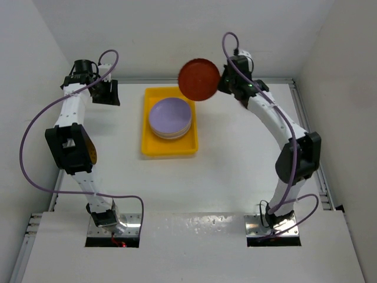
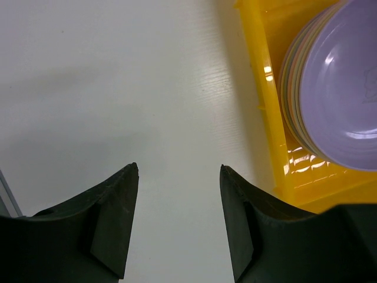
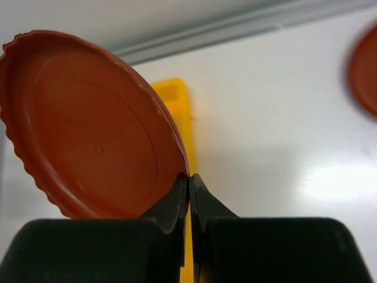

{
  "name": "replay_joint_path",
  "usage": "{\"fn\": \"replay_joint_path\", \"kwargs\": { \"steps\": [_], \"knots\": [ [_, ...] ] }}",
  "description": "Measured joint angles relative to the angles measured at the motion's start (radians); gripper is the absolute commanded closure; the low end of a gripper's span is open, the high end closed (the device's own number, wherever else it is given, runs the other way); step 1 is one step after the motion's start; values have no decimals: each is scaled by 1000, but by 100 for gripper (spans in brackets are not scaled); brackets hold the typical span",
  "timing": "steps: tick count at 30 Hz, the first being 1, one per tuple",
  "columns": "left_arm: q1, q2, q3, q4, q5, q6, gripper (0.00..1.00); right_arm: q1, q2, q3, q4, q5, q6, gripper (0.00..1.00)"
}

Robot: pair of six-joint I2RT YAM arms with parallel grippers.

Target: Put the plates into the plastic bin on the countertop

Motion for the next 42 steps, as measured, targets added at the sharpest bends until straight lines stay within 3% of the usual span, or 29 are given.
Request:
{"fn": "replay_joint_path", "kwargs": {
  "steps": [7,13,19,21,27,31,34,39,42],
  "knots": [
    [0,0,-5,10,-15,1,40,137,289,325,-14,-74,-4,100],
    [0,0,-35,14,-46,9,40,175,440,349,-92,-119,0,100],
    [0,0,-42,16,-53,9,40,189,465,349,-133,-130,5,100],
    [0,0,-43,15,-53,9,40,190,465,346,-130,-131,8,95],
    [0,0,-44,16,-53,9,40,195,465,332,-135,-132,9,64],
    [0,0,-59,27,-53,9,40,196,465,331,-138,-135,2,55],
    [1,-8,-114,64,-28,13,40,192,460,331,-138,-138,-4,40],
    [4,-39,-338,120,23,66,41,152,368,270,-126,-150,-6,37],
    [4,-41,-463,132,-16,100,41,54,249,157,-103,-149,6,37]
  ]
}}
